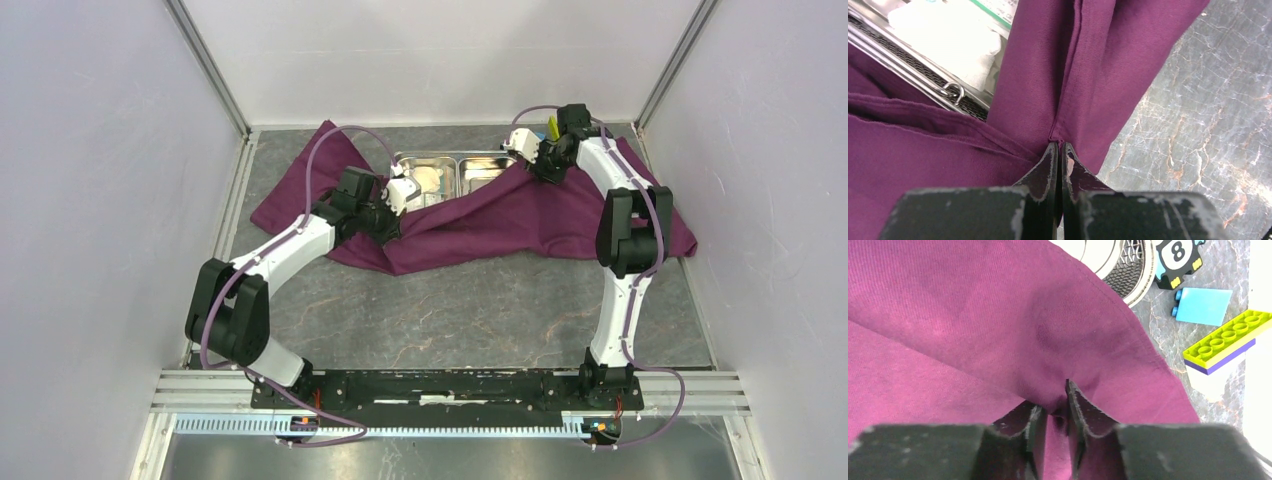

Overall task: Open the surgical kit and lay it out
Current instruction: Open the surgical kit at the center of the board.

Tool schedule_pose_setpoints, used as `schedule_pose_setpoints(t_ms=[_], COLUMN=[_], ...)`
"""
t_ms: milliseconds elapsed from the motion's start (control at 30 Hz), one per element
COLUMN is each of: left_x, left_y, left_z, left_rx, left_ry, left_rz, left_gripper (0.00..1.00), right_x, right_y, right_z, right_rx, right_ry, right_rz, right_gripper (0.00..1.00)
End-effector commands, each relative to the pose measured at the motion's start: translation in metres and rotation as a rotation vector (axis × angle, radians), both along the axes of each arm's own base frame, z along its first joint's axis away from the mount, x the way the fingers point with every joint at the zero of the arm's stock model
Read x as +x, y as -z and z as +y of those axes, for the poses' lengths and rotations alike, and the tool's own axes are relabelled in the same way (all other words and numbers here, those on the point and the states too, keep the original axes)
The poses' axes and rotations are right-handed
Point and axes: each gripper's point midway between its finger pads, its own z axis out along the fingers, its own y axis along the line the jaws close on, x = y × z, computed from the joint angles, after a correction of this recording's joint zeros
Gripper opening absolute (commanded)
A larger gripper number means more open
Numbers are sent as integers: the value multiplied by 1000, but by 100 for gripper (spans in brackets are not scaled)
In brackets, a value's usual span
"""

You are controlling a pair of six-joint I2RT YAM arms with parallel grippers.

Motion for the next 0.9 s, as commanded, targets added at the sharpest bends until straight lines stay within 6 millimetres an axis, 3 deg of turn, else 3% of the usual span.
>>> schedule_pose_setpoints(t_ms=[0, 33, 200, 367, 500, 633, 733, 867], left_x=[21, 23, 28, 8, -33, -92, -143, -191], left_y=[-18, -20, -39, -66, -72, -65, -54, -47], left_z=[8, 10, 25, 37, 52, 64, 75, 99], left_rx=[35, 47, 118, 125, 131, 109, 107, 154], left_ry=[-89, -100, -140, -133, -86, -5, 84, 153], left_rz=[-60, -69, -93, -123, -143, -103, -65, -74], left_gripper=[2, 2, 2, 2, 2, 2, 2, 2], right_x=[13, 11, -10, -65, -130, -202, -248, -298], right_y=[-33, -38, -68, -100, -96, -78, -69, -53], right_z=[-2, -4, -11, -23, -36, -47, -51, -53], right_rx=[-11, -17, -22, -39, -79, -127, -145, -171], right_ry=[15, 29, 82, 139, 163, 161, 142, 99], right_rz=[-122, -136, -197, -289, -303, -301, -312, -319], right_gripper=[10, 1, 0, 0, 0, 1, 6, 16])
